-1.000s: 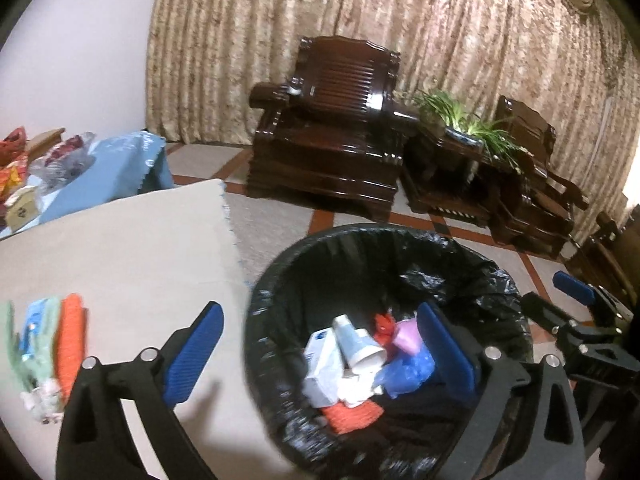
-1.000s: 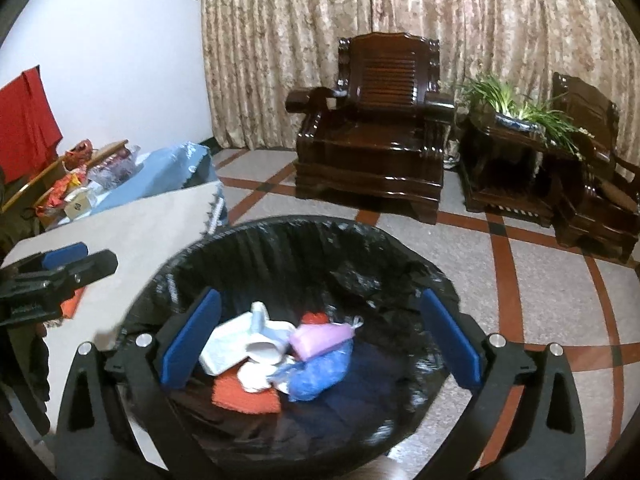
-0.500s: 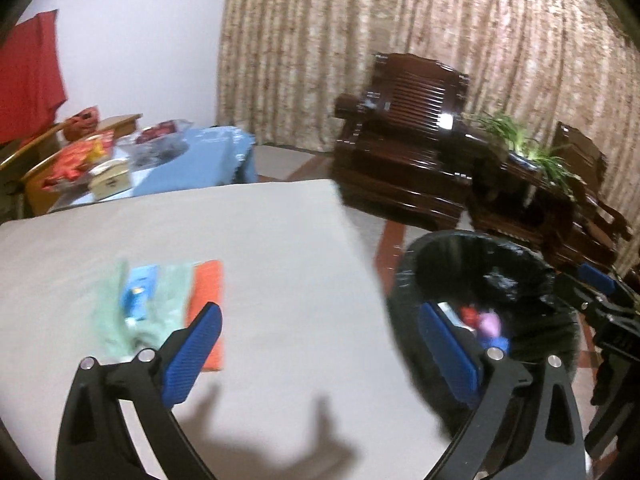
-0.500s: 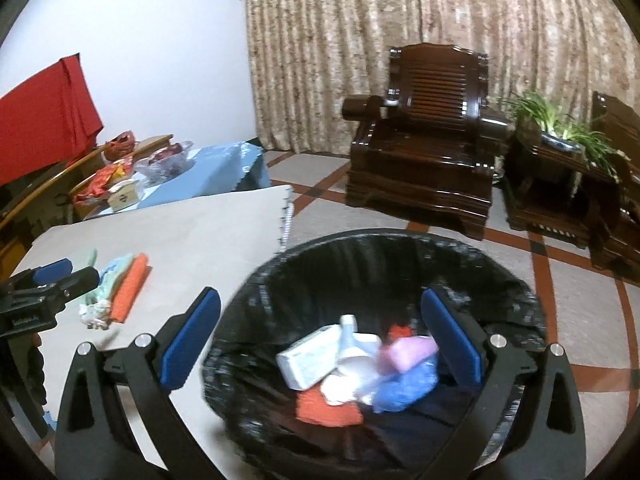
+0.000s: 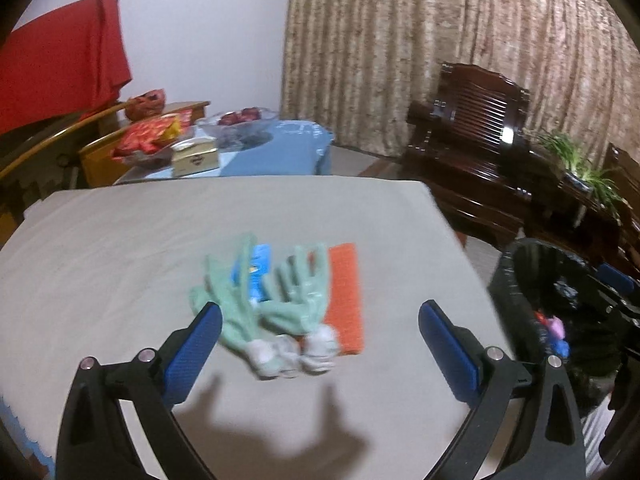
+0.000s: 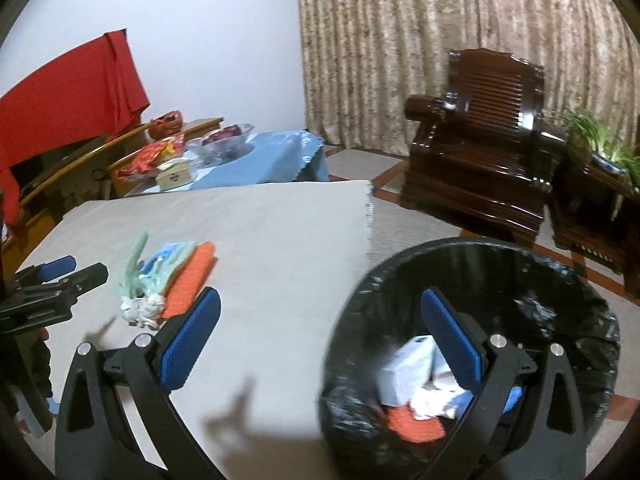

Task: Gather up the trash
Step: 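Bring both tools back over the green gloves on the table, then grasp the cuff of one green rubber glove with the left tool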

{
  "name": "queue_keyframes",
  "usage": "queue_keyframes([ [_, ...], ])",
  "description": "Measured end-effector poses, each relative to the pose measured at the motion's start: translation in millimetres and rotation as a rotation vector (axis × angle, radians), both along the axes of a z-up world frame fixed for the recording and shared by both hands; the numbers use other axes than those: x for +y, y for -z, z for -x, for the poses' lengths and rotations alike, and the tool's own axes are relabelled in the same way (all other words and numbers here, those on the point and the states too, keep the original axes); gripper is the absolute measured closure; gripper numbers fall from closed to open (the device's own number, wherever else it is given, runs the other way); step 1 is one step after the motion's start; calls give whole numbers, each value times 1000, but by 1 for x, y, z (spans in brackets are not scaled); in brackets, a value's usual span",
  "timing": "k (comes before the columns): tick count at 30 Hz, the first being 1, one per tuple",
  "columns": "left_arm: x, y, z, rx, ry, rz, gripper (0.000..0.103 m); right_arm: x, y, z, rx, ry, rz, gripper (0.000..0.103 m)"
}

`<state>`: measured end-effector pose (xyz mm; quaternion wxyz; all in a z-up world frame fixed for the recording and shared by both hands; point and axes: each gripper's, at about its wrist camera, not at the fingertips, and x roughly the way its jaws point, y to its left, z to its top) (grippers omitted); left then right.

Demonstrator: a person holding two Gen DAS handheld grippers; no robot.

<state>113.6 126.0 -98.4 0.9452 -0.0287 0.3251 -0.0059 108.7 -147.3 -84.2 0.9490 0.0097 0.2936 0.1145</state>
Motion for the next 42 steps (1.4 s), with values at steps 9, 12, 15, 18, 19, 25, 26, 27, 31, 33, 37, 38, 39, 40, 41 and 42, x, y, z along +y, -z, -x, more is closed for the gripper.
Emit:
queue_keyframes([
  [9, 44, 15, 4, 22, -84, 0, 6, 39, 6, -13, 7, -65, 5, 5],
  [12, 54, 20, 3, 32, -97, 5, 7, 52, 9, -18, 7, -83, 14, 5],
  [15, 59, 26, 1, 44, -106, 4, 7, 62, 13, -20, 10, -98, 22, 5],
  [18, 65, 32, -3, 56, -113, 11, 8, 70, 18, -26, 13, -111, 33, 5],
  [19, 66, 33, -6, 60, -115, 12, 8, 73, 20, -27, 15, -114, 36, 5],
  [25, 72, 50, -23, 99, -125, 17, 11, 82, 28, -34, 29, -128, 56, 5],
  [26, 73, 53, -26, 107, -127, 19, 11, 83, 29, -35, 31, -130, 58, 5],
  [27, 73, 58, -30, 120, -130, 22, 12, 85, 30, -36, 33, -131, 60, 5],
  [31, 73, 69, -42, 150, -126, 37, 14, 89, 34, -39, 37, -138, 73, 5],
  [33, 72, 75, -48, 168, -121, 40, 17, 89, 35, -41, 41, -139, 71, 5],
  [37, 74, 89, -58, 223, -98, 111, 30, 90, 38, -44, 47, -138, 69, 5],
  [38, 74, 91, -60, 231, -93, 130, 38, 89, 38, -44, 49, -138, 69, 5],
  [39, 74, 93, -61, 240, -88, 152, 45, 90, 39, -44, 51, -137, 68, 5],
  [40, 74, 94, -60, 236, -81, 161, 48, 90, 39, -45, 52, -138, 69, 5],
  [41, 72, 93, -60, 231, -73, 157, 53, 90, 40, -45, 52, -138, 70, 5],
  [42, 70, 92, -59, 228, -61, 154, 56, 91, 40, -45, 52, -139, 70, 5],
])
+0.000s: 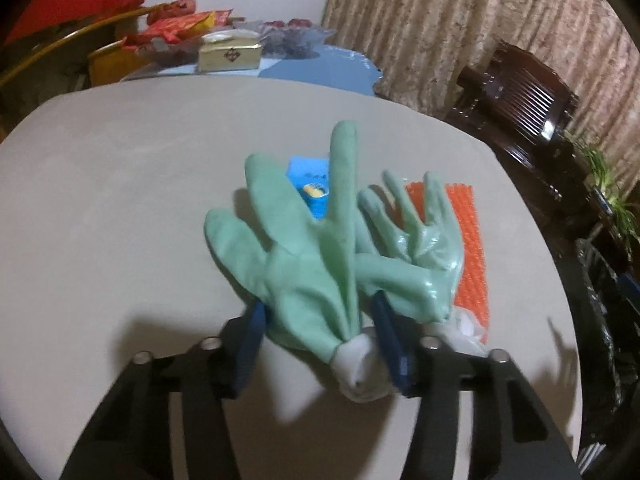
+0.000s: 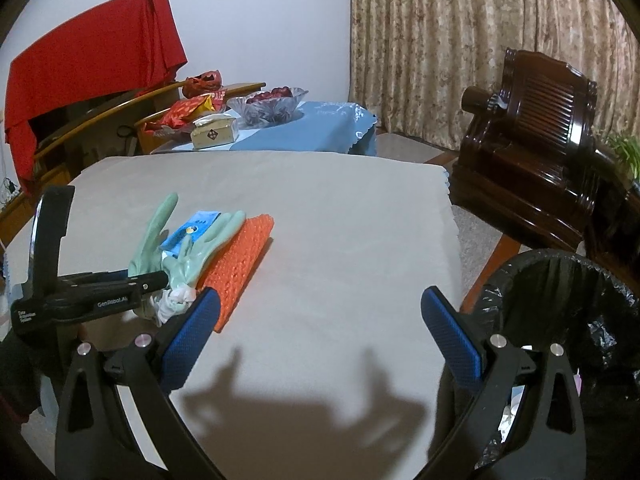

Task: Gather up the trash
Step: 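Grasp the cuff of one green rubber glove with the left tool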

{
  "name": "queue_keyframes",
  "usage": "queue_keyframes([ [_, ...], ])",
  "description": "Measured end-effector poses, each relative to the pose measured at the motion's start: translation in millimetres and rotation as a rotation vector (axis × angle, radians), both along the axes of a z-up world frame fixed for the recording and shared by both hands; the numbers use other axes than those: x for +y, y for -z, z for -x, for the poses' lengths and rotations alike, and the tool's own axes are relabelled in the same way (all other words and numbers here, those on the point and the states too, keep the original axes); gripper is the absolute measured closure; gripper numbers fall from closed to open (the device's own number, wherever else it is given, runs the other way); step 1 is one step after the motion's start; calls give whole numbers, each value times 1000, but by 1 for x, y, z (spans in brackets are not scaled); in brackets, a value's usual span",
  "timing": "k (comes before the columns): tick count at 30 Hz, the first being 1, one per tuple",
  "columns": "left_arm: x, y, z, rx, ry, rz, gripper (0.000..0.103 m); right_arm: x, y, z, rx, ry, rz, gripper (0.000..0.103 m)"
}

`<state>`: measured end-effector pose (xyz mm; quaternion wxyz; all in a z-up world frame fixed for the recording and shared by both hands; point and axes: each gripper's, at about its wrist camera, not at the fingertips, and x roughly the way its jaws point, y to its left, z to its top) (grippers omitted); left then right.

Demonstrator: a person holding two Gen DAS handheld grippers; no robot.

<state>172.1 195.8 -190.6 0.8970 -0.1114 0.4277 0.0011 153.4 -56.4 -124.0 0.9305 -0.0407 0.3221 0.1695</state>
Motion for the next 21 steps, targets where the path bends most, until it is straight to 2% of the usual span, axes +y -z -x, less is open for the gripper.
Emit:
queue_keyframes([
  [7, 10, -13, 14, -22, 20, 14, 69, 1, 1, 0, -1, -5, 0, 5],
  [12, 24, -15, 24, -11, 30, -59, 69, 7, 4, 1, 0, -15, 0, 5],
  [16, 30, -5, 22, 33, 19, -28, 64, 15, 6, 3, 3, -28, 7, 5],
  [19, 29, -1, 16, 47, 5, -28, 52, 17, 5, 5, 2, -35, 15, 5],
  [21, 29, 4, 12, 56, 0, -22, 51, 17, 5, 5, 2, -34, 18, 5],
])
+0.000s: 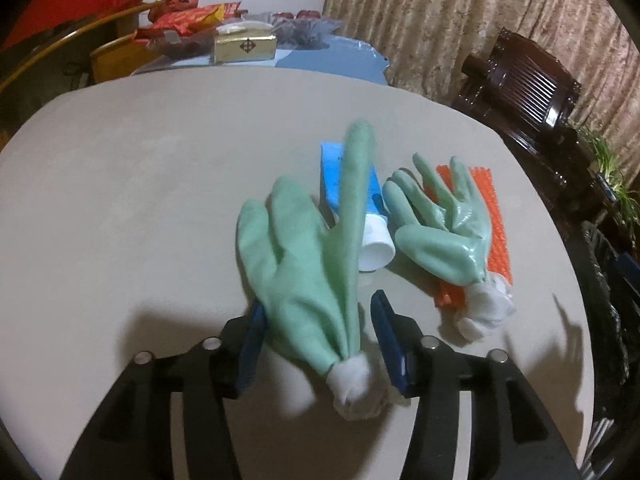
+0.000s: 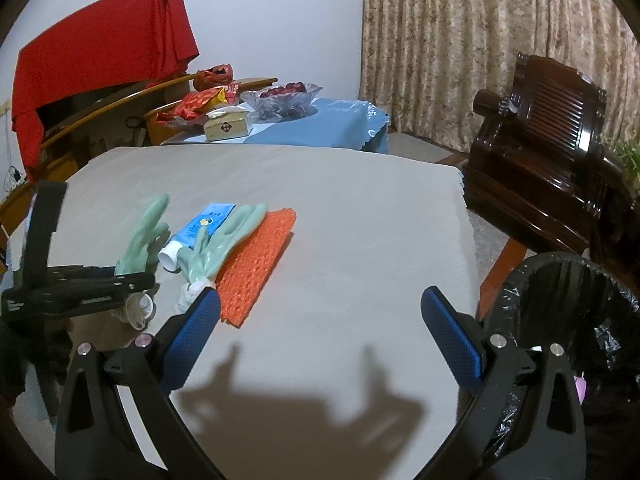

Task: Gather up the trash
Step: 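Grasp the cuff of one green rubber glove with the left tool, then grasp the cuff of the other green glove with the right tool while the left tool holds its glove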

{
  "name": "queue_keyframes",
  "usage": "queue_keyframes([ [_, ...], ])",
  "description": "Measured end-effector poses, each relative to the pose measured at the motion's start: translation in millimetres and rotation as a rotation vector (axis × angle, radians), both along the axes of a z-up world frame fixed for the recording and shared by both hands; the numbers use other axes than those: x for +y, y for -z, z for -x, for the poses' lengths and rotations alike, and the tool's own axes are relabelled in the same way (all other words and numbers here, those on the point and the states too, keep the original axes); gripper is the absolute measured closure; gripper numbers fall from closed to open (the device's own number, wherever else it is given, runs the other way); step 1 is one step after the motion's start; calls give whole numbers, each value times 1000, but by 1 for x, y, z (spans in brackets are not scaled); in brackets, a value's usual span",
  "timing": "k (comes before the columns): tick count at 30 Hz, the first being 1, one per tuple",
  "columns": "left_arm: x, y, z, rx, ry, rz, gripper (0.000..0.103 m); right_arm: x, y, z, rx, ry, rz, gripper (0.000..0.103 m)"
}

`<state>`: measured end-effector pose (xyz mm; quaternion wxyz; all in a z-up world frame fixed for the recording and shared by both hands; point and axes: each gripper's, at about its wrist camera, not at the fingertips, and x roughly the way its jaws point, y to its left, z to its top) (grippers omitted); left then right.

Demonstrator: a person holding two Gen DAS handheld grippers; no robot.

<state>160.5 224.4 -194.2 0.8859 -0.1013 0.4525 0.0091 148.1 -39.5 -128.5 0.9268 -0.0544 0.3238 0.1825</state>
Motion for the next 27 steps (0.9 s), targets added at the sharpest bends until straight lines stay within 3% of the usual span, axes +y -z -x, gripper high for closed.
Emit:
queue_keyframes([
  [2, -2, 2, -2, -11, -4, -14, 56, 0, -1, 0, 0, 1, 0, 5],
  [3, -2, 2, -1, -15, -3, -15, 65, 0, -1, 0, -2, 1, 1, 5],
  [6, 4, -1, 1, -31, -13, 5, 71, 2, -3, 0, -5, -2, -1, 5],
  [19, 30, -25, 16, -97, -34, -19, 73, 61, 3, -9, -17, -78, -50, 6],
  [27, 49, -23, 17, -80, -59, -19, 73, 104, 26, -22, 44, -109, 1, 27],
])
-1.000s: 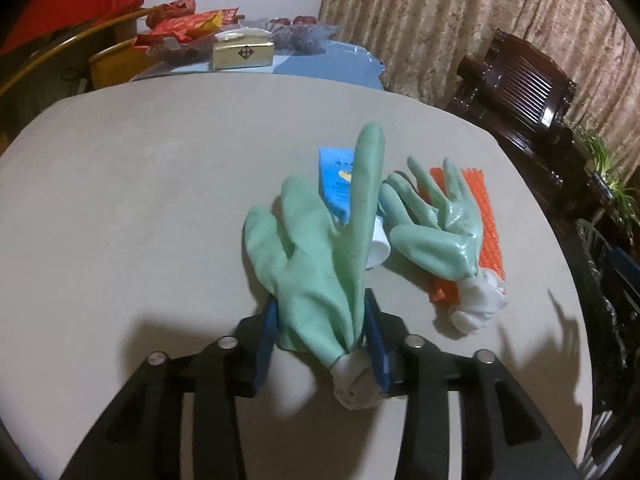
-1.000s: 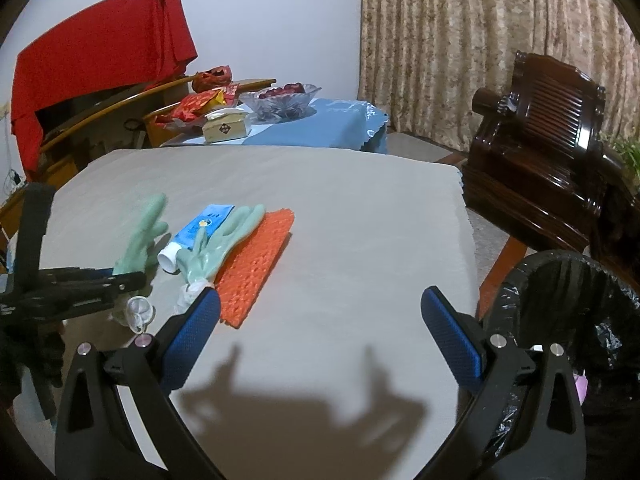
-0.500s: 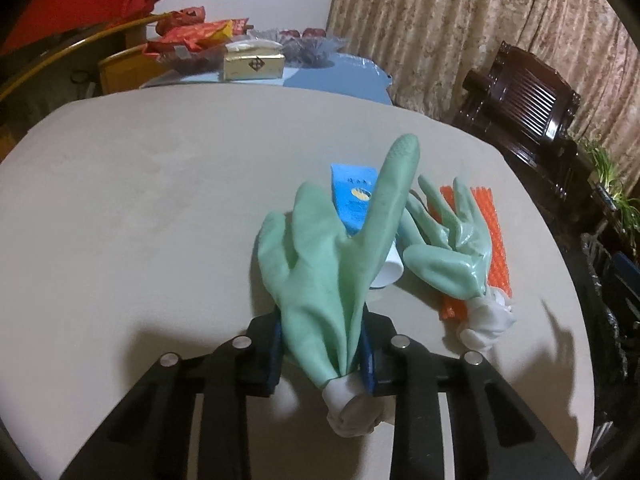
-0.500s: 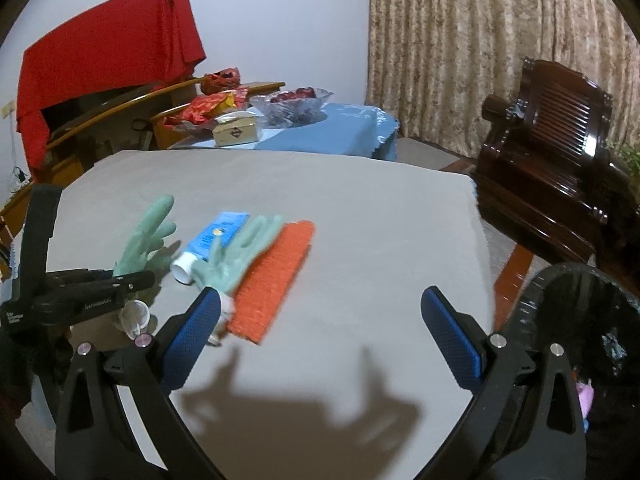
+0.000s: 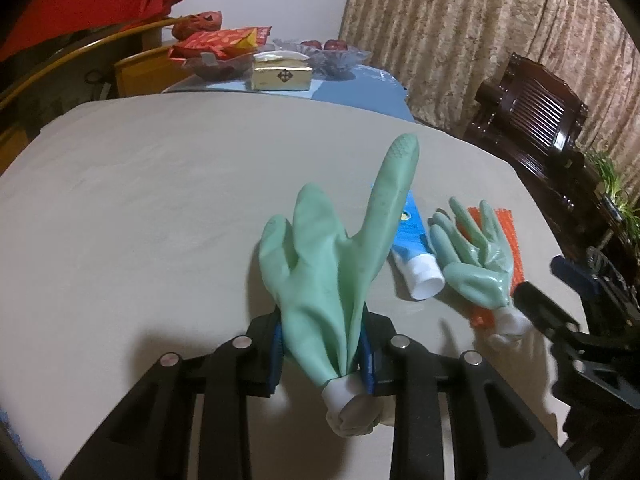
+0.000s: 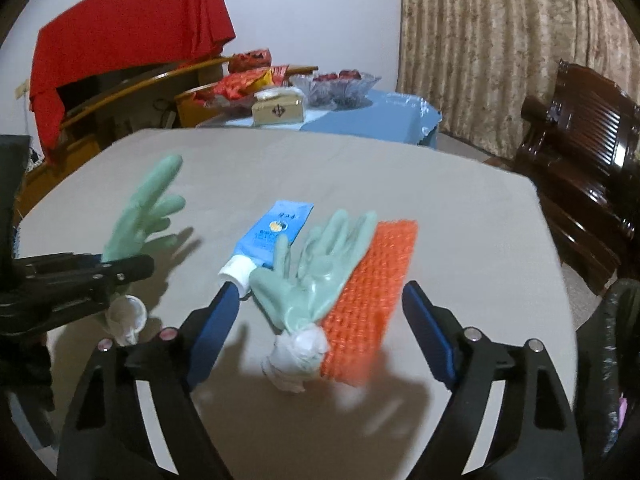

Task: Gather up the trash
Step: 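Grasp the cuff of the other green glove with the right tool while the left tool holds its glove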

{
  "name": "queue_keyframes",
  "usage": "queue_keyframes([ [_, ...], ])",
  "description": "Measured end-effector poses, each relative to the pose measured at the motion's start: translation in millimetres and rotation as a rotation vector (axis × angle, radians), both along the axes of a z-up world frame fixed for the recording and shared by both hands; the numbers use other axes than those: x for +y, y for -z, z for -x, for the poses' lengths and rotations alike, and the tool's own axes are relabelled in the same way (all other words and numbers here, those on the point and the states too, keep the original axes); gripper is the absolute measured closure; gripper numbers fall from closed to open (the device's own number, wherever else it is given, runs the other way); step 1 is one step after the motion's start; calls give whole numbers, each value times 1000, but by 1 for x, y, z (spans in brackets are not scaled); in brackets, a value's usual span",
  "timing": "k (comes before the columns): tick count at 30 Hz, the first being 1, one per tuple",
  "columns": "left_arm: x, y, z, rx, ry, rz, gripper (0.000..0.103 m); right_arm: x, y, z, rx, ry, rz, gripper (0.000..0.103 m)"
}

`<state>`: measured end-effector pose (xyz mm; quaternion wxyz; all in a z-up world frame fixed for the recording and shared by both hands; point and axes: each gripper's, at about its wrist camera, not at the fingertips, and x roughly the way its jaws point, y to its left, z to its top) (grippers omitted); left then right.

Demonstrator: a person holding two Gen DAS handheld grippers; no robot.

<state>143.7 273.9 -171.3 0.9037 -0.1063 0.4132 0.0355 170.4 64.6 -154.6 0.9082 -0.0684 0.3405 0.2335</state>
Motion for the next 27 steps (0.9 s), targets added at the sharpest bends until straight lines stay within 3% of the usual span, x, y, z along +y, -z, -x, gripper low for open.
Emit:
queue_keyframes([
  [6, 4, 2, 0, 8, -2, 0, 73, 15, 15, -9, 50, -11, 34, 41],
  [9, 3, 3, -1, 13, 1, 5, 73, 19, 24, -14, 105, -25, 44, 64],
  [12, 2, 3, -2, 16, 9, 7, 73, 17, 22, -13, 115, -39, 23, 75],
  [27, -18, -20, 2, -25, 34, 7, 73, -11, -30, 6, 67, -84, -97, 77],
])
